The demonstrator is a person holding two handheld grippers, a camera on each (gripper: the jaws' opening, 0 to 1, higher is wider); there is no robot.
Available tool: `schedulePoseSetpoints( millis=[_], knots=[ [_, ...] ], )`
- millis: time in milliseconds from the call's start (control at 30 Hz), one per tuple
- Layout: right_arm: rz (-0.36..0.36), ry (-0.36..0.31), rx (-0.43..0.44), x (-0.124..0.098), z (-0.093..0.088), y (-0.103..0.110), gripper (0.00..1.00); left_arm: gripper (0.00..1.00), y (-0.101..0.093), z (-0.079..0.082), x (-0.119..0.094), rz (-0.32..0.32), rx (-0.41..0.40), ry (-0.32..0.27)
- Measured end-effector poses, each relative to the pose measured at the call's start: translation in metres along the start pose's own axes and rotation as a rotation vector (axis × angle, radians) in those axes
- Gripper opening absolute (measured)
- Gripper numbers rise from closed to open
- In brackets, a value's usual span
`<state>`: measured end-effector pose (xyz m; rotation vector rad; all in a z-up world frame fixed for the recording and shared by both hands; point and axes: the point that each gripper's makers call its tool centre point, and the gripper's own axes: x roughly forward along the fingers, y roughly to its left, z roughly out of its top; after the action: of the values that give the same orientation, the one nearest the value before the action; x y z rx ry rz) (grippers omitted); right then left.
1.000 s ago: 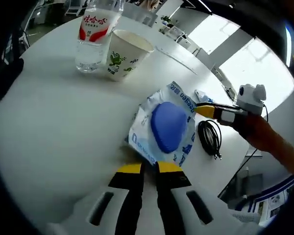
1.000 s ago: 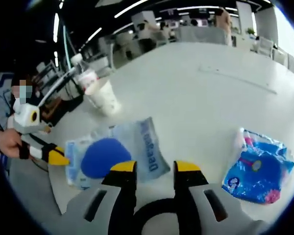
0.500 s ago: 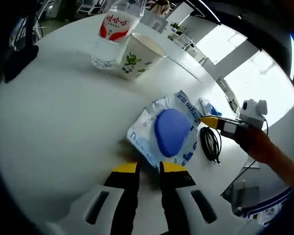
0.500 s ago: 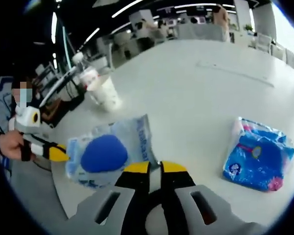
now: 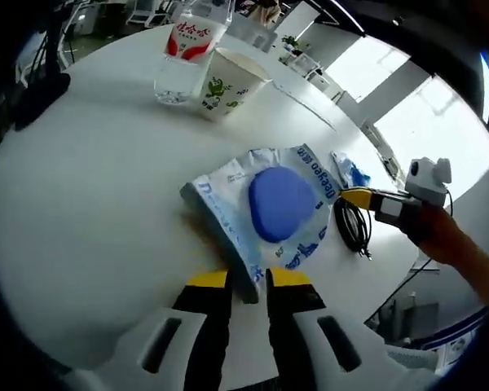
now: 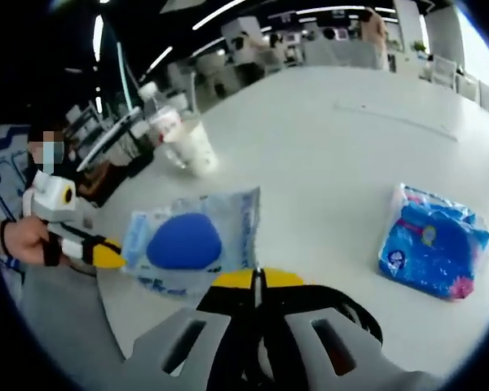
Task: Arrange the tabletop items into an orderly group along one side of the table until the central work area is clear of visible clutter.
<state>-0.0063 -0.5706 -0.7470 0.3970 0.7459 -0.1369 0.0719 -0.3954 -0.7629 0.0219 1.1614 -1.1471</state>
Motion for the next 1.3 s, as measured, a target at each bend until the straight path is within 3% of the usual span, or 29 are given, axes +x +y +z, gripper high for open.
schedulePoseSetpoints(
  millis=[133, 300, 367, 633, 733, 800, 900, 1033, 1300],
  knots=[
    [0.035, 0.021, -0.044, -0.004, -0.009, 0.013, 0.00, 0.14, 0.006, -0.003, -0.003, 0.015, 0.012, 0.005],
    [0.023, 0.034, -0.018, -0.005, -0.018, 0.006, 0.08, 0.14, 0.012, -0.005, -0.011, 0.026, 0.016, 0.000],
    [0.021, 0.010, 0.019, -0.006, -0.016, 0.006, 0.09, 0.13, 0.013, -0.006, -0.012, 0.028, 0.017, -0.001],
    [0.038, 0.000, 0.021, 0.005, -0.008, 0.005, 0.11, 0.09, 0.011, -0.009, -0.007, 0.027, 0.018, 0.000],
    [0.060, 0.015, 0.023, 0.012, -0.011, 0.011, 0.08, 0.04, 0.005, -0.006, -0.004, 0.010, 0.006, -0.006],
    [0.060, 0.045, -0.042, 0.013, -0.016, 0.012, 0.00, 0.02, 0.002, -0.005, -0.002, 0.009, 0.003, -0.001],
    [0.070, 0.002, 0.014, 0.005, -0.009, 0.013, 0.00, 0.01, -0.002, 0.002, -0.002, 0.007, 0.036, -0.009],
    [0.058, -0.006, 0.030, -0.004, -0.010, 0.006, 0.00, 0.00, -0.008, 0.014, 0.002, -0.002, 0.037, -0.022],
    [-0.008, -0.082, 0.068, -0.040, -0.003, -0.023, 0.00, 0.00, -0.037, 0.045, 0.027, -0.033, 0.078, -0.042]
  ],
)
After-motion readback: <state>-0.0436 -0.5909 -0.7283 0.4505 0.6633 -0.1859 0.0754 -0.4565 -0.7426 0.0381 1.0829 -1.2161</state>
